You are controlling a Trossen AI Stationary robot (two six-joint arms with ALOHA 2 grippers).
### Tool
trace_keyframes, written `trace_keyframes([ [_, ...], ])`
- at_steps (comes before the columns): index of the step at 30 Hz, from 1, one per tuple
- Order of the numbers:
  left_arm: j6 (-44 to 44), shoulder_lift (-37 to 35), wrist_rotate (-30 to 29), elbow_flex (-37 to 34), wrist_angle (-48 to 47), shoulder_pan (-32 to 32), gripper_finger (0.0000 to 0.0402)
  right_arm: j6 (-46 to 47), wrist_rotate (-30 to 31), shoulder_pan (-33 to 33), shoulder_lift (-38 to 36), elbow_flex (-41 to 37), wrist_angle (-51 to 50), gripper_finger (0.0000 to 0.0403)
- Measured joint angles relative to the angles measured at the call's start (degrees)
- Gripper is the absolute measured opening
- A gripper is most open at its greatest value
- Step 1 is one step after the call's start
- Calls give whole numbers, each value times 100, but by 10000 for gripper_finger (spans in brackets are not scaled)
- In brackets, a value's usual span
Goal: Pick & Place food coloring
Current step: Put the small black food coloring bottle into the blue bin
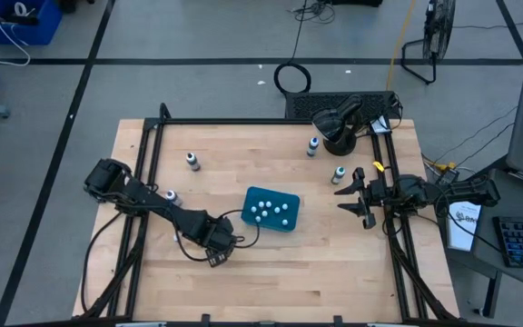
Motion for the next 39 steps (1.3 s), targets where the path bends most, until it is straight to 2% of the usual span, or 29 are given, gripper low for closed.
trace_keyframes([
  [7, 72, -11, -4, -81, 213, 11, 199, 2, -1, -2, 0, 0, 0, 164],
  [11, 201, -9, -7, -83, 204, 11, 189, 2, -1, 1, 0, -1, 2, 166],
  [14, 218, -9, -4, -85, 182, 11, 157, 1, -1, 1, 0, -1, 0, 165],
  [19, 482, -3, 56, -29, 123, 51, 66, 2, -1, 1, 0, 0, 0, 166],
  [22, 687, 7, 154, 146, -26, 154, 64, 0, -1, 1, 0, 0, 0, 166],
  [28, 1271, 7, -33, 961, -1057, 337, 64, 1, -1, 1, 0, 0, 0, 164],
  [33, 2015, 4, -753, 2086, -2160, 643, 64, 1, -1, 1, 1, 0, 0, 166],
  [39, 3256, 2, -1148, 3326, -2406, 1319, 64, 0, -1, 1, 1, -1, 2, 165],
])
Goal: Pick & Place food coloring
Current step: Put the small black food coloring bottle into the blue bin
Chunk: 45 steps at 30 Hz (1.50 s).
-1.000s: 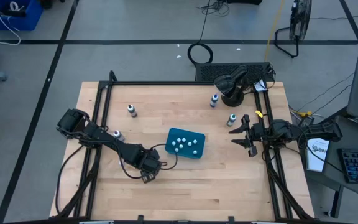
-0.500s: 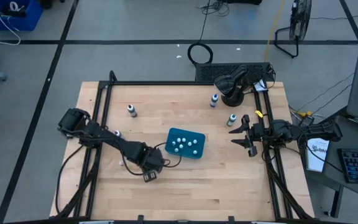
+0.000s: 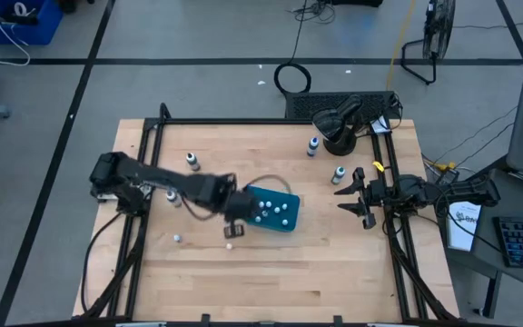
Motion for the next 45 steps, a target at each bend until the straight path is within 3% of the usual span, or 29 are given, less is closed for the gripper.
trace_keyframes([
  [5, 712, -7, -58, 399, 146, 726, 64, 1, 0, 0, -1, 0, -2, 166],
  [14, 1081, 252, 474, 4, 656, 1560, 64, 1, 0, 0, -1, 0, 2, 165],
  [21, 1367, 830, 897, 164, 972, 1577, 64, 1, 1, -1, 14, 1, 8, 165],
  [30, 1478, 1982, 829, 1436, -429, 1509, 64, 1, 2, 0, 49, 1, -1, 166],
  [45, 1563, 2350, 1032, 1387, -133, 1177, 64, 2, 2, 0, 49, -1, 2, 163],
])
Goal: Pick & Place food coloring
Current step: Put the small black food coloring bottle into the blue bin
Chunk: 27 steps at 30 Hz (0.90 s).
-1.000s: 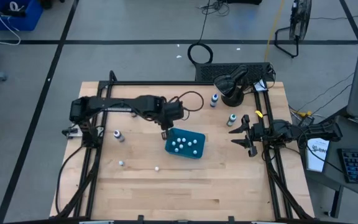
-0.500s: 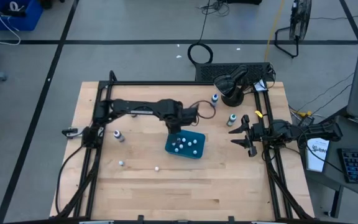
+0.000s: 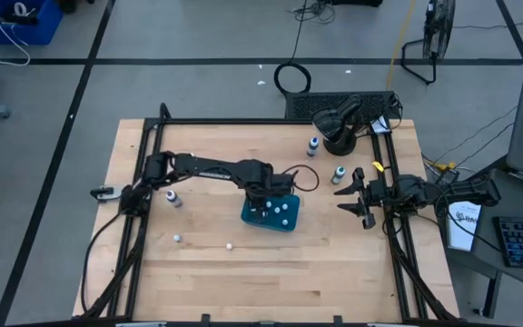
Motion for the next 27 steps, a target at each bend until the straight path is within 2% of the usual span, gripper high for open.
trace_keyframes([
  [13, -58, 233, 5, -45, 21, 17, 64, 0, -2, 0, 4, 0, 18, 165],
  [23, -169, 237, 25, -574, 308, 37, 64, 0, -2, 0, 4, 0, -2, 164],
  [27, -205, 237, 241, -632, 365, 39, 64, -1, -2, -1, 4, 1, -2, 166],
])
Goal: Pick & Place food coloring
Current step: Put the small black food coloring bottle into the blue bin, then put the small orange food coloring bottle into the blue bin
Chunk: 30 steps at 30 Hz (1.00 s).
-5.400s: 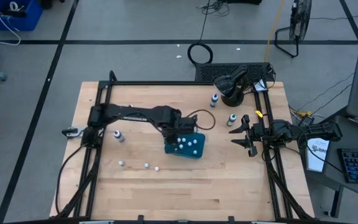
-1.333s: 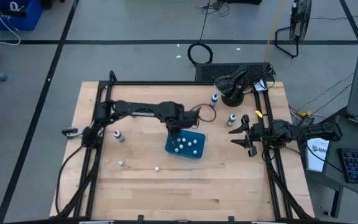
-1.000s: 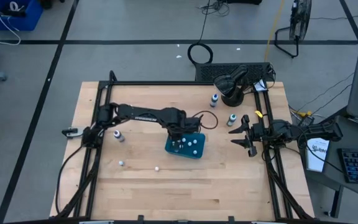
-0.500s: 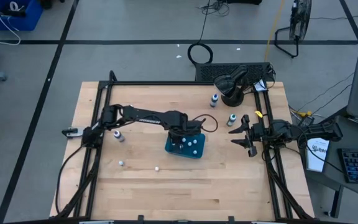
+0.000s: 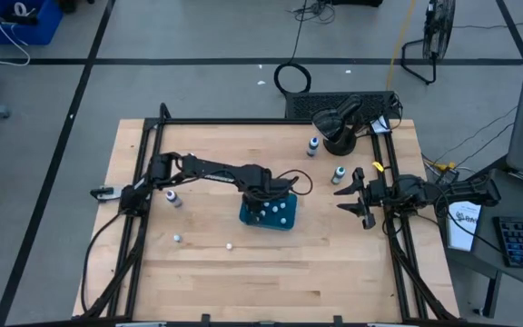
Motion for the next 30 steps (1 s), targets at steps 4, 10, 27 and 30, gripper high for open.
trace_keyframes([
  [4, 0, 0, 21, -2, 28, 0, 65, -1, 0, 1, 0, 1, 0, 166],
  [10, 2, 0, 21, -4, 35, -2, 135, -1, 0, 1, 0, 1, 0, 166],
  [27, 13, -1, -24, 898, -1009, 0, 193, 1, 0, 0, 0, 1, 0, 166],
  [30, -2, -2, -27, 1249, -1449, -11, 186, -1, 0, -1, 0, -1, 0, 166],
])
